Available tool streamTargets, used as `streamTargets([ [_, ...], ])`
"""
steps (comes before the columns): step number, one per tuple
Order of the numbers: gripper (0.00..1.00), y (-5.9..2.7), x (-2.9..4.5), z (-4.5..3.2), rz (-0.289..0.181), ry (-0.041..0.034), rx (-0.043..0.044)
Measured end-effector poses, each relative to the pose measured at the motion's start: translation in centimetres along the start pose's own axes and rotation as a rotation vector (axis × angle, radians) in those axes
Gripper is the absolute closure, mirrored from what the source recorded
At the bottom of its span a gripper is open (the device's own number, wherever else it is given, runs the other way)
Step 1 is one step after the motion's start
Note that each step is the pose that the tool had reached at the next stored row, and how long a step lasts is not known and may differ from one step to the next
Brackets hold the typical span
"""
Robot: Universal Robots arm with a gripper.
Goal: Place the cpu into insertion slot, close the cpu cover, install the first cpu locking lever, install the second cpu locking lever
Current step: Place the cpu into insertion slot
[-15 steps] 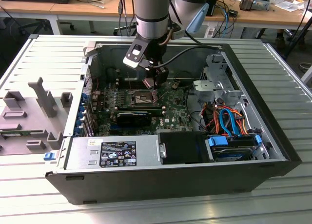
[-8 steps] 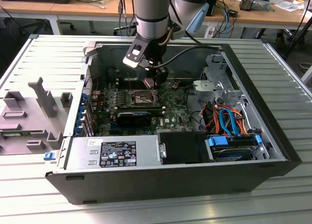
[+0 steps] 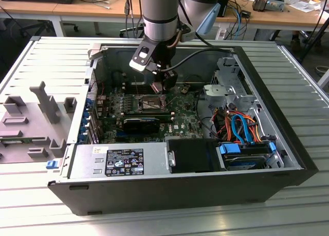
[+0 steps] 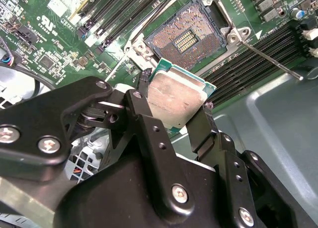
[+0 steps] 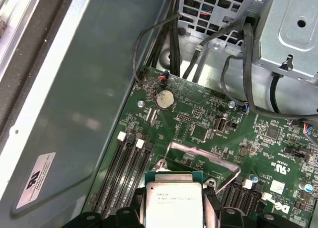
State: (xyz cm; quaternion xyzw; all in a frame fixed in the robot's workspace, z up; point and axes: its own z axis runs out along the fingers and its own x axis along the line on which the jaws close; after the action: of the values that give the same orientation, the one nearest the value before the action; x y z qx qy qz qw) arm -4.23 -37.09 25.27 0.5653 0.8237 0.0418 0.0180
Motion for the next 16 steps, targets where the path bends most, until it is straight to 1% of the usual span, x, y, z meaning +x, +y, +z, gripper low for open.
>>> streamTargets([
  [16, 0.45, 0.0, 0.0, 0.01, 0.014, -0.0012, -0.0003],
])
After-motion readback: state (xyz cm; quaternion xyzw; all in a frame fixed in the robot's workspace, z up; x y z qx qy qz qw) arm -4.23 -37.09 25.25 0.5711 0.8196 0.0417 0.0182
